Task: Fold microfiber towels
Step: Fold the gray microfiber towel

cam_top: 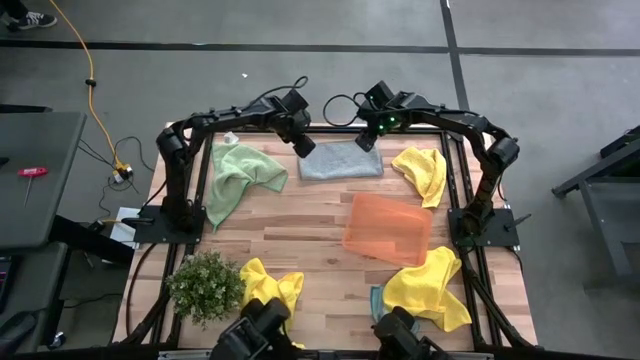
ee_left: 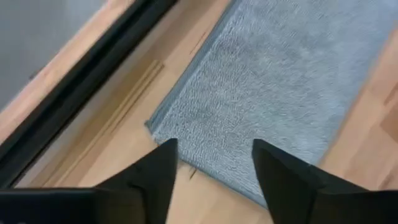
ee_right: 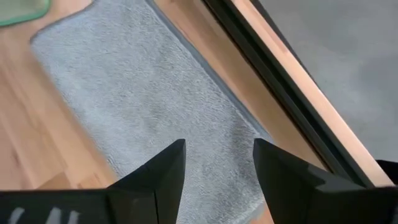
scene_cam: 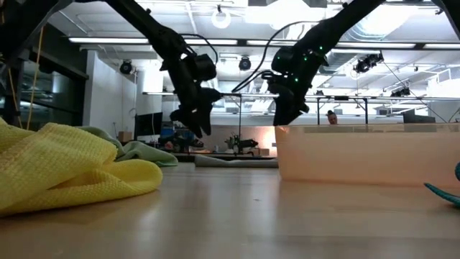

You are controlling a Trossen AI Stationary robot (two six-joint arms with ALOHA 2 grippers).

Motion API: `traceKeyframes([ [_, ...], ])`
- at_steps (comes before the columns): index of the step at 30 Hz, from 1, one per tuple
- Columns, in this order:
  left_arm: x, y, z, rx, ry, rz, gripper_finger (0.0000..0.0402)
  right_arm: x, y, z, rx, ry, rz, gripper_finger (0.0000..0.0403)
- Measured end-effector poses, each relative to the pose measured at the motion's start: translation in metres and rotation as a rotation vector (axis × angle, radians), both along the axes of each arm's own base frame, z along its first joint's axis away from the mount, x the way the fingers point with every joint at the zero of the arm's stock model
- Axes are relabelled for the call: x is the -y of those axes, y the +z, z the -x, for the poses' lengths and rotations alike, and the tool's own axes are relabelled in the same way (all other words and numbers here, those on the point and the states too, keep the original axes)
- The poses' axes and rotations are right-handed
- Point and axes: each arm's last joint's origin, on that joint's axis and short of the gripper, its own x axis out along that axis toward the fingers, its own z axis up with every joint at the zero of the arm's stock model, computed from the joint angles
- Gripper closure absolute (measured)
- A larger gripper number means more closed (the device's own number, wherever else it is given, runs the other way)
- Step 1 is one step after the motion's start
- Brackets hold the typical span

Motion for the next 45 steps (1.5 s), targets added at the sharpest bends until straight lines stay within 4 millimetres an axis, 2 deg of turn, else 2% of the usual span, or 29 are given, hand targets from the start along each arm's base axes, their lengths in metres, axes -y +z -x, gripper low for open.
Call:
traceKeyframes([
  [3,0.002,-0.016,-0.006,-0.049,-0.011,0.015,0.0169,0.0,0.0,0.0,0.001,0.006,-0.002,0.0221],
  [7,0.003,-0.03,-0.01,-0.105,0.009,0.012,0.0153,0.003,0.0,0.003,0.004,0.0,-0.011,0.0221],
  [14,-0.001,-0.041,-0.012,-0.163,0.037,-0.039,0.0154,0.002,0.0,0.003,0.018,0.005,-0.028,0.0221],
  [24,0.0,-0.063,-0.025,-0.163,0.012,-0.048,0.0152,0.001,0.0,0.002,0.031,0.014,-0.042,0.0221],
  [30,0.002,-0.066,-0.026,-0.183,0.007,-0.042,0.0156,0.002,0.0,0.002,0.032,0.014,-0.041,0.0221],
  [35,0.003,-0.062,-0.024,-0.205,-0.017,-0.058,0.0206,0.002,0.0,0.003,0.032,0.012,-0.041,0.0221],
  [43,0.003,-0.061,-0.02,-0.231,-0.062,-0.062,0.0362,0.016,-0.003,0.024,-0.029,-0.074,-0.074,0.0221],
  [45,0.002,-0.061,-0.02,-0.224,-0.064,-0.057,0.039,0.021,-0.005,0.03,-0.031,-0.105,-0.081,0.0221],
])
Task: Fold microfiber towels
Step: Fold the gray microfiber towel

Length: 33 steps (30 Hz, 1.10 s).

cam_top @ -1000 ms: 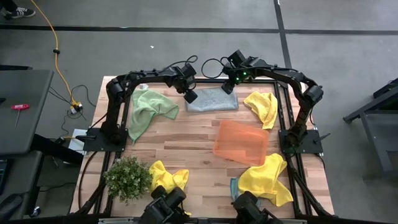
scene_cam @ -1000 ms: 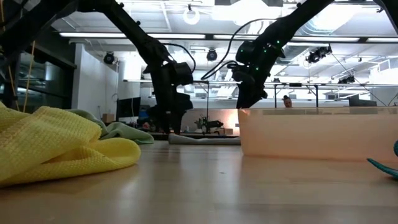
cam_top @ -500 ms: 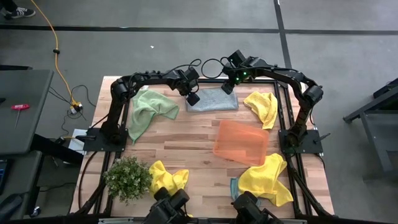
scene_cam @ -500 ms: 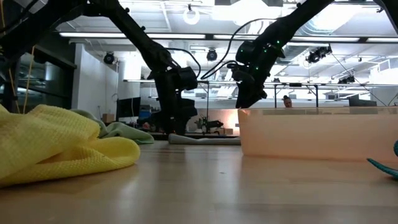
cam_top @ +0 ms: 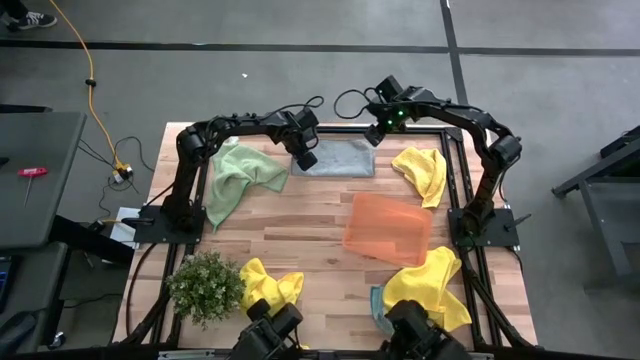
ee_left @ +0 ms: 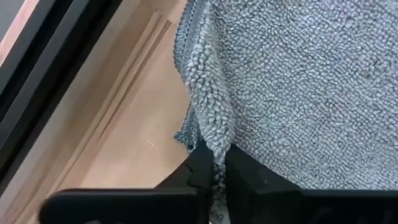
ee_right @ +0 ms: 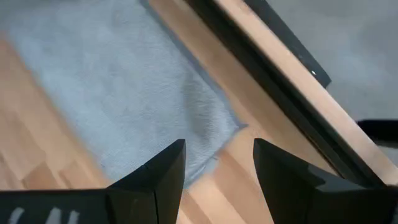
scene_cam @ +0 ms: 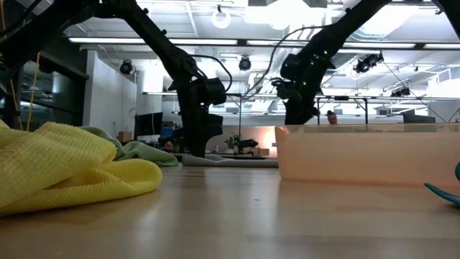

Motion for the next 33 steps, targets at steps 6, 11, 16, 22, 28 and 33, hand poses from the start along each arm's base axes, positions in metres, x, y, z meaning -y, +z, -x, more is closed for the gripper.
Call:
traceKeyframes([
  [6,0.0,0.0,0.0,-0.009,-0.025,-0.004,0.0385,0.005,-0.03,0.015,0.064,-0.158,-0.049,0.0221],
  [11,0.003,0.0,-0.002,-0.012,-0.033,-0.002,0.0398,-0.009,-0.052,0.009,0.071,-0.191,-0.061,0.0221],
  [16,0.005,0.0,-0.004,-0.014,-0.04,0.0,0.0398,-0.019,-0.063,0.001,0.075,-0.231,0.007,0.0221],
  [22,0.007,0.0,-0.006,-0.009,-0.039,0.0,0.0398,-0.029,-0.075,-0.006,0.069,-0.254,0.07,0.0221],
  [28,0.007,0.0,-0.006,-0.003,-0.04,0.0,0.0398,-0.032,-0.081,-0.007,0.049,-0.293,0.108,0.0221],
  [33,0.006,0.0,-0.007,0.008,-0.041,-0.006,0.0398,-0.03,-0.096,-0.011,0.052,-0.324,0.068,0.0221],
])
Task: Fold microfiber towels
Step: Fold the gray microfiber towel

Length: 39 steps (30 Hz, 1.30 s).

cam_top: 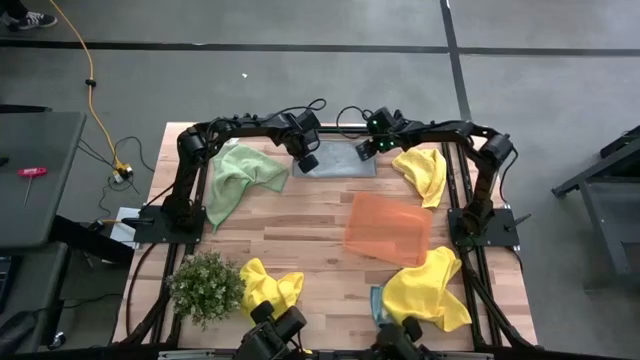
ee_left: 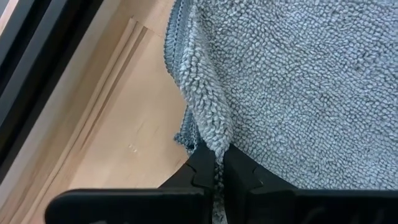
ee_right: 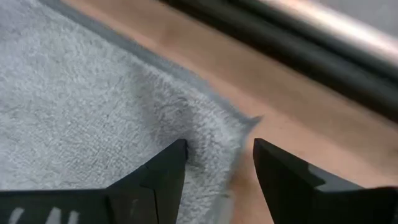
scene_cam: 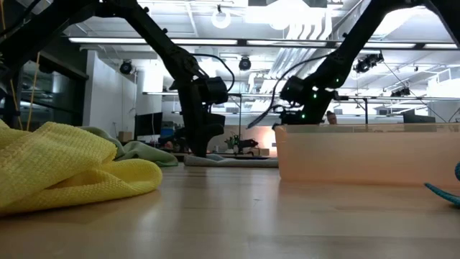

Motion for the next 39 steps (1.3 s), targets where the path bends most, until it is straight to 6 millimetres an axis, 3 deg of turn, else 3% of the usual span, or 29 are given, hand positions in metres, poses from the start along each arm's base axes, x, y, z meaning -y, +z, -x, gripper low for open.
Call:
traceKeyframes([
  [7,0.0,0.0,0.0,-0.001,-0.008,-0.002,0.0398,-0.002,-0.006,-0.006,-0.017,-0.026,0.0,0.0242],
  [12,0.0,0.003,0.0,0.01,-0.004,-0.006,0.04,-0.005,-0.006,-0.003,-0.047,-0.002,-0.02,0.0362],
  [14,0.0,0.006,0.0,0.015,-0.003,-0.021,0.04,-0.007,-0.003,-0.002,-0.055,0.036,-0.027,0.039],
  [17,-0.001,0.017,0.002,0.024,-0.017,-0.047,0.0401,-0.012,0.006,0.002,-0.059,0.048,-0.043,0.039],
  [29,0.001,0.069,0.012,0.056,-0.103,-0.212,0.0401,-0.018,0.076,0.018,0.038,0.08,0.143,0.0402],
  [33,0.006,0.074,0.009,0.066,-0.126,-0.228,0.0401,-0.026,0.083,0.02,0.004,0.089,0.168,0.0402],
  [39,0.019,0.073,0.0,0.063,-0.172,-0.198,0.0401,-0.041,0.073,0.015,-0.075,0.143,0.083,0.0402],
])
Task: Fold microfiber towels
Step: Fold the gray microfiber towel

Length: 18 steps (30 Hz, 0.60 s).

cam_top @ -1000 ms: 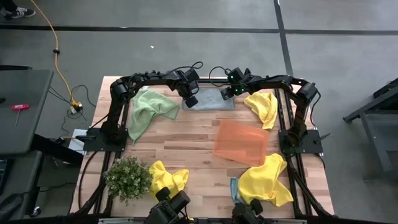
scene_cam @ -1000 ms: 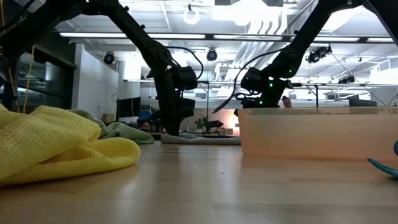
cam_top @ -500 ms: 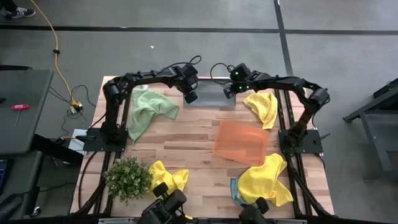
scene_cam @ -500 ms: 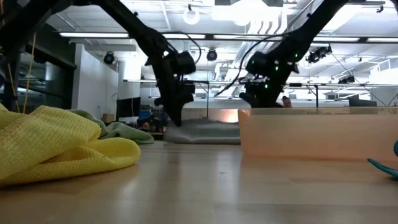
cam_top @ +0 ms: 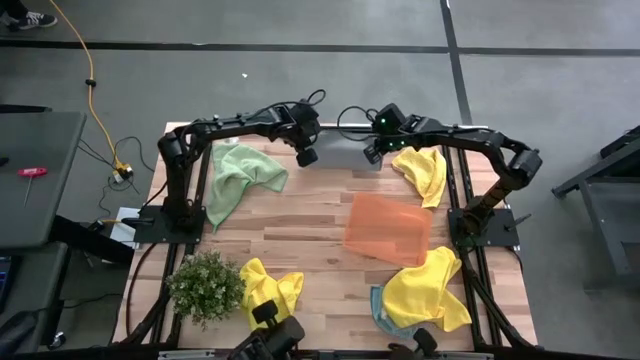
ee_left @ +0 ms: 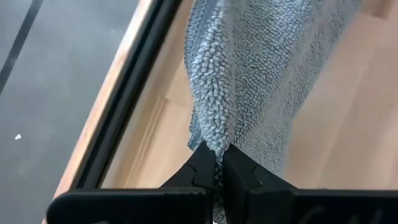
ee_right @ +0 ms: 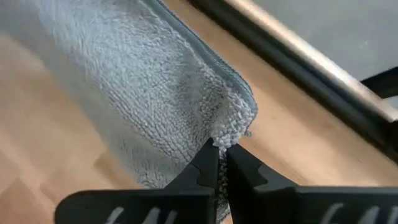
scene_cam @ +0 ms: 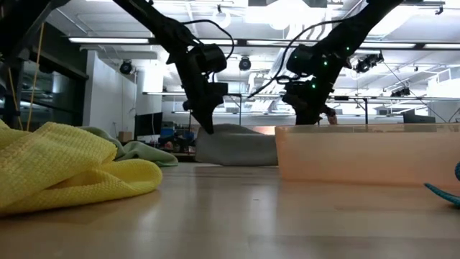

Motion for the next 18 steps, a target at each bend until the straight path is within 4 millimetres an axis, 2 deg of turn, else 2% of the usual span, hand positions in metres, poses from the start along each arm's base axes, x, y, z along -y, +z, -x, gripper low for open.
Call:
traceKeyframes([
  [4,0.006,0.002,-0.003,-0.033,-0.006,-0.04,0.0401,-0.005,0.003,-0.004,-0.014,0.024,0.039,0.0402],
  [8,-0.001,0.013,-0.002,-0.055,-0.01,-0.186,0.0402,0.006,0.013,-0.001,-0.029,-0.004,0.119,0.0403],
  [12,-0.008,0.032,0.001,-0.086,-0.005,-0.367,0.0401,0.016,0.031,-0.004,-0.071,0.003,0.252,0.0403],
  [14,-0.009,0.039,0.003,-0.086,0.013,-0.404,0.0401,0.019,0.037,-0.006,-0.086,0.015,0.301,0.0403],
  [18,-0.007,0.041,0.004,-0.057,0.046,-0.453,0.0401,0.008,0.033,-0.013,-0.145,0.049,0.367,0.0403],
])
